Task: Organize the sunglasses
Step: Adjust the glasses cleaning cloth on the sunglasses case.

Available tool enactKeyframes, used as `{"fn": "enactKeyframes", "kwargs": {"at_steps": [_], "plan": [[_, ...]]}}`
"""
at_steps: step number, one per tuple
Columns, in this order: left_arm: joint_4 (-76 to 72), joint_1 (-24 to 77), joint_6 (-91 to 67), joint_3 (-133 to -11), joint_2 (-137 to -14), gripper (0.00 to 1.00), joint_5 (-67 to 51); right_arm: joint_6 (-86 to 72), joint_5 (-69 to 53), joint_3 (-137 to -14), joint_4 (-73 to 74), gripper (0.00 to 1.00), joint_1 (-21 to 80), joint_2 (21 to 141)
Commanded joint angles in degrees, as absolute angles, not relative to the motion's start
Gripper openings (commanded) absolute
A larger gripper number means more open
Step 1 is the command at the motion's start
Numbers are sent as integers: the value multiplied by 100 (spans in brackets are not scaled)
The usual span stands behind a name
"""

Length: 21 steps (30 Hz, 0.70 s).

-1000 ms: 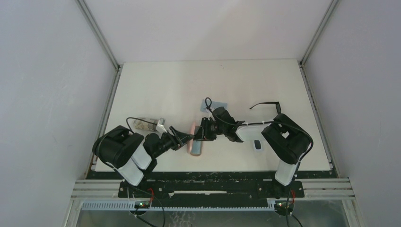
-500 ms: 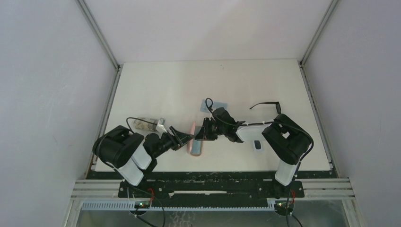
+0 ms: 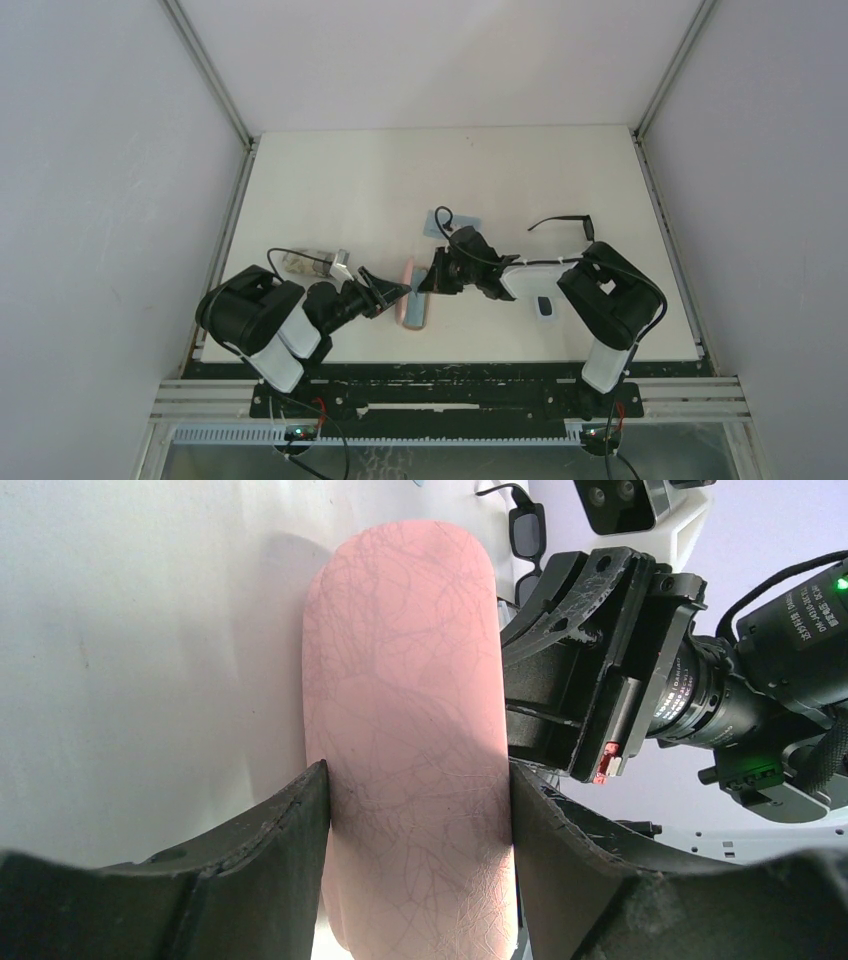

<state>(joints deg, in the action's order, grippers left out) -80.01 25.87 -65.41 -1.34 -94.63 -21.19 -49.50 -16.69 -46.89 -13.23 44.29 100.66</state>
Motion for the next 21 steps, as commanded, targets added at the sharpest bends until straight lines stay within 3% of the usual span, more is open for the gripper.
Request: {"fn": "enactKeyframes", "kwargs": {"at_steps": [1,21], "plan": [[-8360,2602,-6558,-299,-9479,19,-2188,-4743,-1479,-4977,-1251,0,4438,9962],[-8359,2599,-6553,-299,-9510,18,-2189,-4473,-1412,-5414,-811,0,4604,10435]]}}
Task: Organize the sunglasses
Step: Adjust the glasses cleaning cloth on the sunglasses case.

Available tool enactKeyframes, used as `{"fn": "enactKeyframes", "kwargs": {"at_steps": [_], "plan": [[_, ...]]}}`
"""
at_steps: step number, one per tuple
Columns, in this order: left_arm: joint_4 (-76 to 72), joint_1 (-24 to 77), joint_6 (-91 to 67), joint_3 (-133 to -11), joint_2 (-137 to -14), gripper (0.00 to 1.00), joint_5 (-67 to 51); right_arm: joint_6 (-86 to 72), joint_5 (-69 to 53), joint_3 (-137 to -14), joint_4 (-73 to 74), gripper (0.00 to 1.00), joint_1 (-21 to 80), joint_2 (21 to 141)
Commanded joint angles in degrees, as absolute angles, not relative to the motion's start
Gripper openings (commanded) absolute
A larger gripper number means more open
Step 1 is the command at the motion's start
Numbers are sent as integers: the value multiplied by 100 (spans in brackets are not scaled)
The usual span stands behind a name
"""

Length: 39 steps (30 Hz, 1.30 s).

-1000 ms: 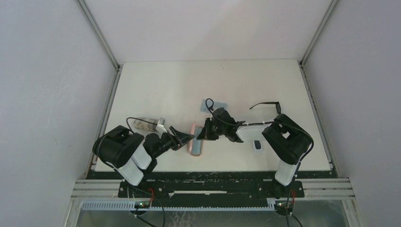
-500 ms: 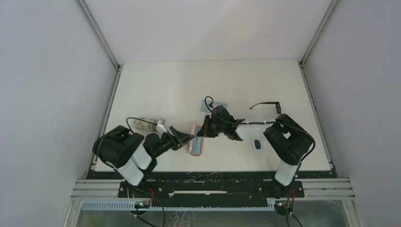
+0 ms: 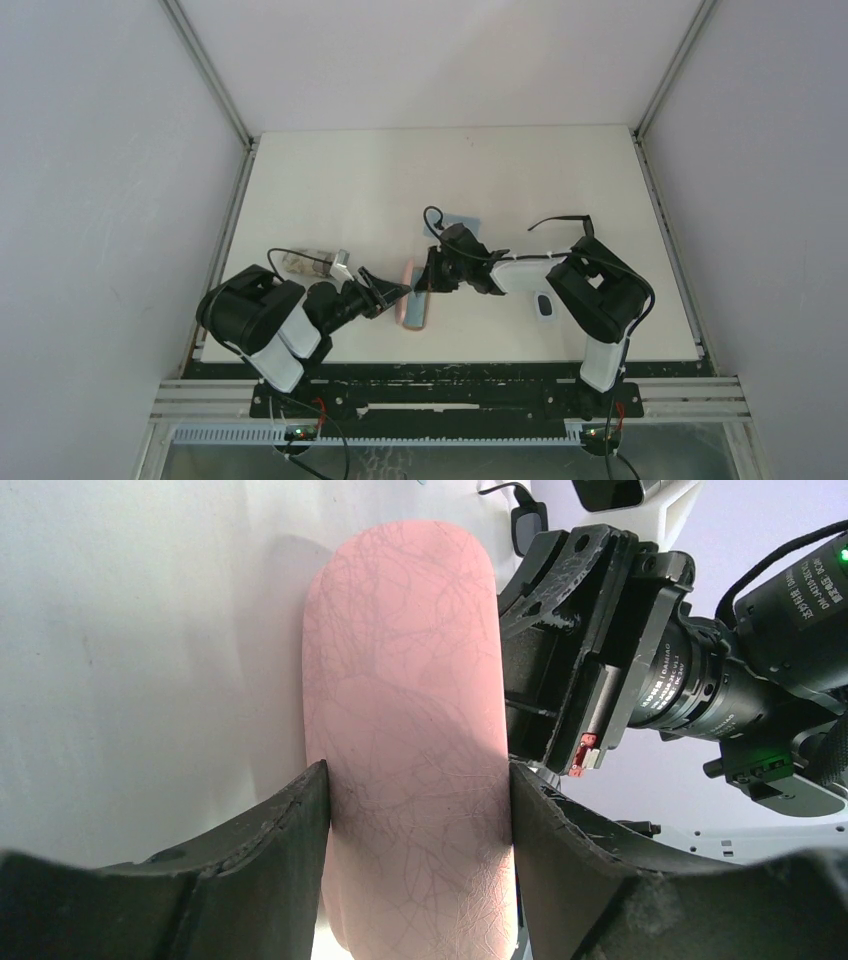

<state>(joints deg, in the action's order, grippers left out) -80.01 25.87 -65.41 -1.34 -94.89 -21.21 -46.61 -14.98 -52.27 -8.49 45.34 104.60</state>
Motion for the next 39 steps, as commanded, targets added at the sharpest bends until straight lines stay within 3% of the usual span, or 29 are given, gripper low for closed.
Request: {"fn": "enactKeyframes", "kwargs": {"at_steps": [1,39], "plan": [[-8358,2601,-6554,-299,-9513,18,-2189,-4459,-1414,-5414,-790,0,4613,10429],[-8361,2602,-6559,-290,-9515,18,-2180,-4786,-2651,-5414,-1406,0,4755,10626]]}}
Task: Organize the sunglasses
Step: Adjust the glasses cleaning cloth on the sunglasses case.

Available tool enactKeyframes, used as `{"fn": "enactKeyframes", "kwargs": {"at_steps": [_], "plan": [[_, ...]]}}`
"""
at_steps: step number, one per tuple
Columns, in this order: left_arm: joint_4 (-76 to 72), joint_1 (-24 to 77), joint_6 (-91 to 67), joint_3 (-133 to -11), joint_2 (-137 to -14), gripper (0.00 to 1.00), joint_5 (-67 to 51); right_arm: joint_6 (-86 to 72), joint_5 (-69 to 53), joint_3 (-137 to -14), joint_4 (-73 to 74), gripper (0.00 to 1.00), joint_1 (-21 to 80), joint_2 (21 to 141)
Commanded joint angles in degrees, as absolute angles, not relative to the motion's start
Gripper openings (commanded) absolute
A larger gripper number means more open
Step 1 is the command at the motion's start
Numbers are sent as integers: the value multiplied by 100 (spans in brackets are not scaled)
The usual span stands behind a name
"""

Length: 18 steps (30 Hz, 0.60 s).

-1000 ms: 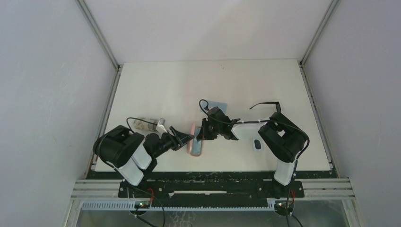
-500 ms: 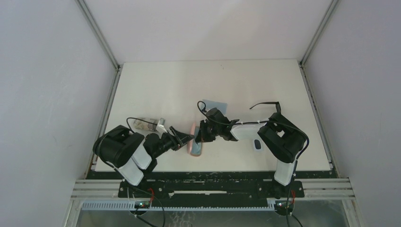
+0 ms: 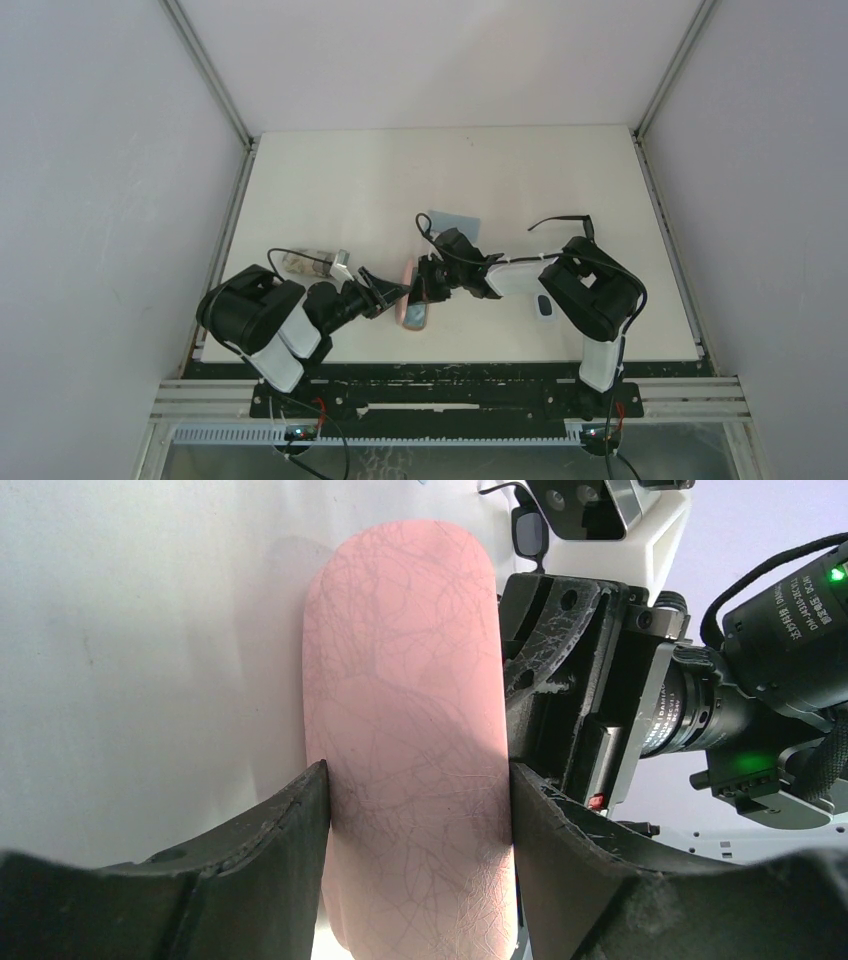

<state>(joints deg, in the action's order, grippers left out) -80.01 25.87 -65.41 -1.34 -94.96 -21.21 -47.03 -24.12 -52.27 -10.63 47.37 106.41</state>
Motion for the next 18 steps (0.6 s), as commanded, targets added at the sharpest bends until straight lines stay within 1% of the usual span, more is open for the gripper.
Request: {"fn": "enactKeyframes", "kwargs": {"at_steps": [1,5,11,15,18], "plan": [[-8359,2602,-6564,-290,-9514,18,-2181,-4782,-2699,-5414,-1417,0,4755,10630],[-8358,2602,-6567,-290,-9511,18,-2173,-4798,-2837,-5410,-1472,0,4762,10602],[-8358,2599,-6572,-299,-9501,17,-2176,-5055,-2922,-5096,-2056,0,4663,10476],[-8359,2602,-6573,-299,-9516,18,-2188,-5176,-2725,-4792,-2243,2,4570,10300],[-8366,2599,-6574,-316,-9527,17,-2205,-5052,-2446,-4720,-2006,2,4553,10151]]}}
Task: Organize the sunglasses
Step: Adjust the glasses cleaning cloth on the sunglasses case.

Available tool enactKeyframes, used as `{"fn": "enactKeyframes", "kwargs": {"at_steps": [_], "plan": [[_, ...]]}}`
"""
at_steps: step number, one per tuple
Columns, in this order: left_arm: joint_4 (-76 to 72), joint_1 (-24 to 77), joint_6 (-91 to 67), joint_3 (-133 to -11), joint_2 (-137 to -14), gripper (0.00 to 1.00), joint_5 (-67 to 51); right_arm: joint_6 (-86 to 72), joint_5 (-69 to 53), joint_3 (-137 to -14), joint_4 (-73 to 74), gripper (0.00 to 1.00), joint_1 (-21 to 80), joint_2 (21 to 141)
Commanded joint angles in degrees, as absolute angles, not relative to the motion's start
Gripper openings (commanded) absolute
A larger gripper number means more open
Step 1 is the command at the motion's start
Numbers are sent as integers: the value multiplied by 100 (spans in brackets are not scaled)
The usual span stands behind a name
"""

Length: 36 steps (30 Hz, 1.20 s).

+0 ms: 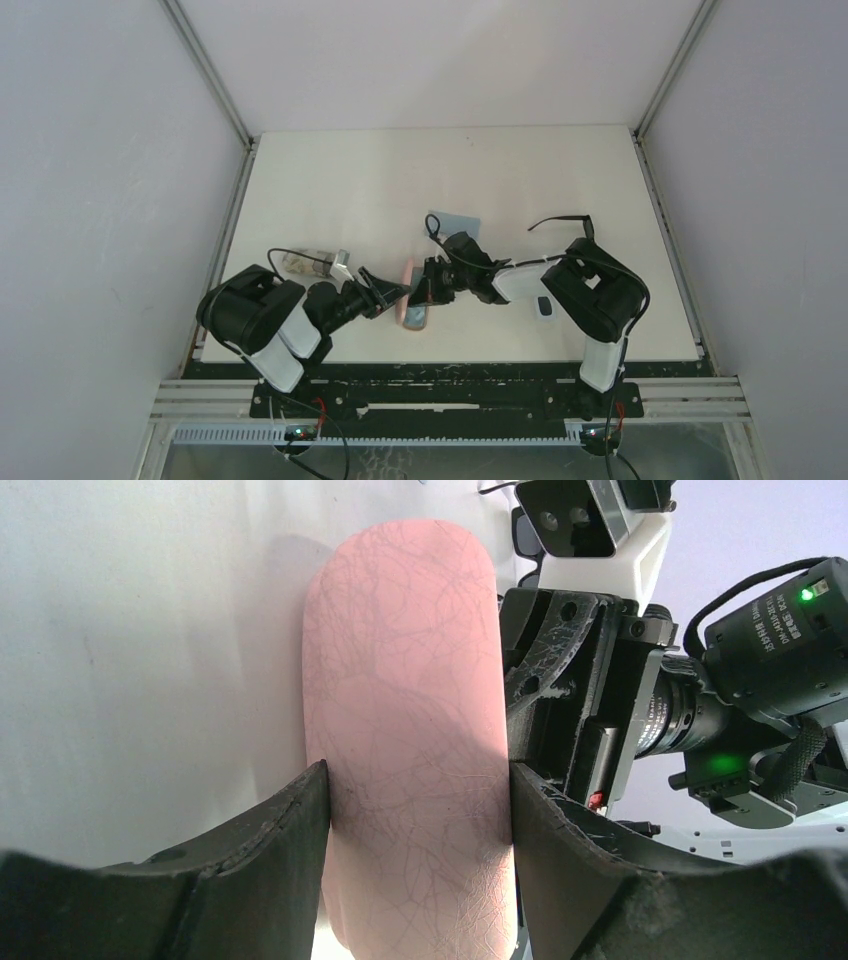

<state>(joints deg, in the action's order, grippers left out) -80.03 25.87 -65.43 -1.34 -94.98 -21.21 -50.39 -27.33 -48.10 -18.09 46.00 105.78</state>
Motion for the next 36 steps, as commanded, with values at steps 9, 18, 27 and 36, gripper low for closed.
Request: {"fn": "enactKeyframes", "kwargs": {"at_steps": [9,18,27,36], "plan": [[-8368,2602,-6578,-356,-9561,17,-2223,-4814,-2127,-4774,-1458,1,4573,10074],[-8366,2602,-6582,-352,-9563,17,-2215,-4722,-2412,-4942,-1456,0,4820,10292],[-8363,2601,-6580,-337,-9550,17,-2206,-4811,-2809,-5071,-1693,0,4878,10527],[-8365,2599,-6577,-325,-9546,17,-2198,-4753,-2978,-5120,-1742,0,4869,10552]]}}
